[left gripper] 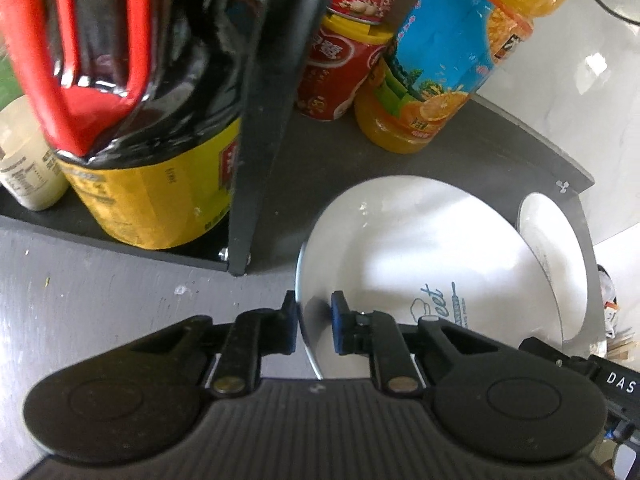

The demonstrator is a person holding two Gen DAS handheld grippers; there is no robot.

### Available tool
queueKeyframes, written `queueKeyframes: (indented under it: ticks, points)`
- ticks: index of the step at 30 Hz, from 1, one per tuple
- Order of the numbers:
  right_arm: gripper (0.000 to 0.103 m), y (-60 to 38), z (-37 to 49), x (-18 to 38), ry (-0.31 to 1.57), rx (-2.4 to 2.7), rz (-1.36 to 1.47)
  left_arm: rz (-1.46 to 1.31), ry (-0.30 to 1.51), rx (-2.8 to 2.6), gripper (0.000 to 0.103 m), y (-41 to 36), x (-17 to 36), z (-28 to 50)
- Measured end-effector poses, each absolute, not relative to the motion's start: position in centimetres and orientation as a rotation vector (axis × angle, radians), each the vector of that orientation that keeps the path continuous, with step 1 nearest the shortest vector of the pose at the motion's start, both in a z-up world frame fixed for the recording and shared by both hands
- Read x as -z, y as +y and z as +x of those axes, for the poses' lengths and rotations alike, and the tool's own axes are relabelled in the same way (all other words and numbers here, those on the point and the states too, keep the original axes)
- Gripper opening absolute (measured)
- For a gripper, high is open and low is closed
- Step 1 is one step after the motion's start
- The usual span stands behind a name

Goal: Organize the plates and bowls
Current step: 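Lift the 'Sweet' plate on edge with both grippers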

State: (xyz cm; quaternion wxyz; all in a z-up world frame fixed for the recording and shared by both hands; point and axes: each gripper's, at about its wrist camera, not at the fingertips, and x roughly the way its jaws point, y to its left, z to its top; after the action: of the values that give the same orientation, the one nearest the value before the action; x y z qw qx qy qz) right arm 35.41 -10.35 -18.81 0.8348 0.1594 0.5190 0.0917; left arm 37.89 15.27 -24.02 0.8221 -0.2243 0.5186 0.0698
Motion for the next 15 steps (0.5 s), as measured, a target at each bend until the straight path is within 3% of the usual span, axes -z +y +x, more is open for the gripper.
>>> queueKeyframes:
  ticks: [15]
  points:
    - [0.008, -9.6, 33.4, 16.1, 1.052, -0.269, 0.307, -0.494, 1.024, -0.168, 0.013, 16.6, 20.1, 34.0]
